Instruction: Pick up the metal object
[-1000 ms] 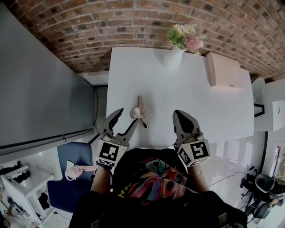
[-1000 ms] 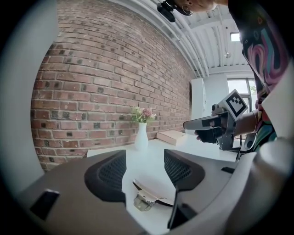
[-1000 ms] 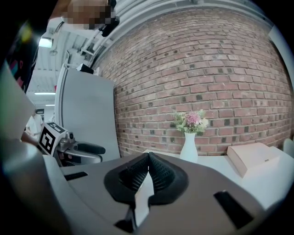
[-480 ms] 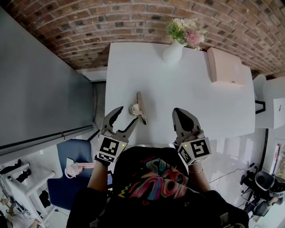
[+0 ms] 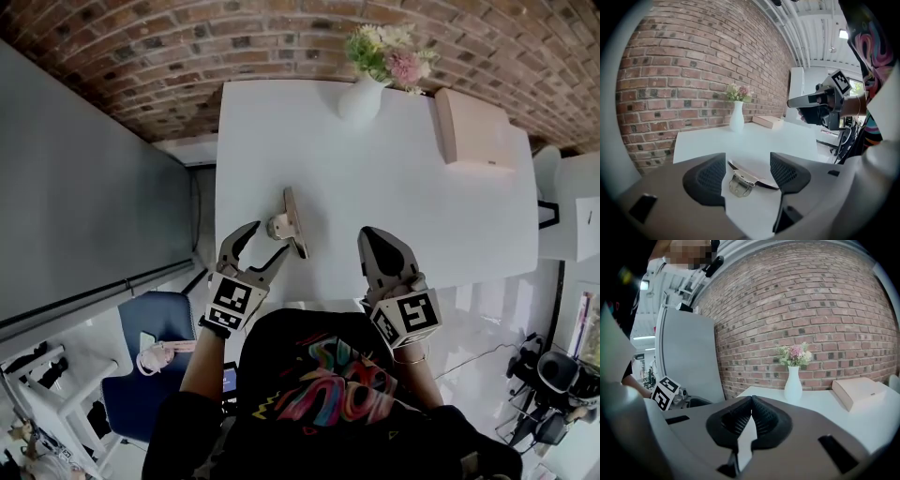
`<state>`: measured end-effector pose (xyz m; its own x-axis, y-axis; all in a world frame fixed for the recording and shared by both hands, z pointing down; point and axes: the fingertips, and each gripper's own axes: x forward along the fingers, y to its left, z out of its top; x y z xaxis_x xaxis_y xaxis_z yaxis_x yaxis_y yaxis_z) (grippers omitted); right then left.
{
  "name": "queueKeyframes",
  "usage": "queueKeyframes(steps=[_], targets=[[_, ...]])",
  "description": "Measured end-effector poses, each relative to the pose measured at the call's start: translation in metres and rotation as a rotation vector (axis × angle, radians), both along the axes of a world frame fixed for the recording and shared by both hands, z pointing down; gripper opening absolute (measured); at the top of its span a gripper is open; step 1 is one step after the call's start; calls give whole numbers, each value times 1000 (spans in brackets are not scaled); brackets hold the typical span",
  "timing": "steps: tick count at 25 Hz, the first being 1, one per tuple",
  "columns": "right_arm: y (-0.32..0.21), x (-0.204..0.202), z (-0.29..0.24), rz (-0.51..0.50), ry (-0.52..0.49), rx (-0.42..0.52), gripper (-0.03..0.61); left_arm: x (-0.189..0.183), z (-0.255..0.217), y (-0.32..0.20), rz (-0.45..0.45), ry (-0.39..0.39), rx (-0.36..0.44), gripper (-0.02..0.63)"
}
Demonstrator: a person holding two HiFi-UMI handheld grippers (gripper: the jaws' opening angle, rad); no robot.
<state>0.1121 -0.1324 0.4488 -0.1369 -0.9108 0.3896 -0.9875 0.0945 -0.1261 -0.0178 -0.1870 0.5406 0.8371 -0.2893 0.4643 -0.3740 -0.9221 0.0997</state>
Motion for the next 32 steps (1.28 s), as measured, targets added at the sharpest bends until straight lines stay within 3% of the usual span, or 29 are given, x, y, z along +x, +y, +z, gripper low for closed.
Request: queueKeyframes(steps=[4,12,32], targets=[[-2,-1,3,5,-11,37,18,3,22,-1,26,-48,-17,287],[5,-2,16,13,-19,0,18,6,57,-5,105,-142,-33,296],[12,8,29,62,-25,-46,20,33,113,-1,441,-281,27,308]])
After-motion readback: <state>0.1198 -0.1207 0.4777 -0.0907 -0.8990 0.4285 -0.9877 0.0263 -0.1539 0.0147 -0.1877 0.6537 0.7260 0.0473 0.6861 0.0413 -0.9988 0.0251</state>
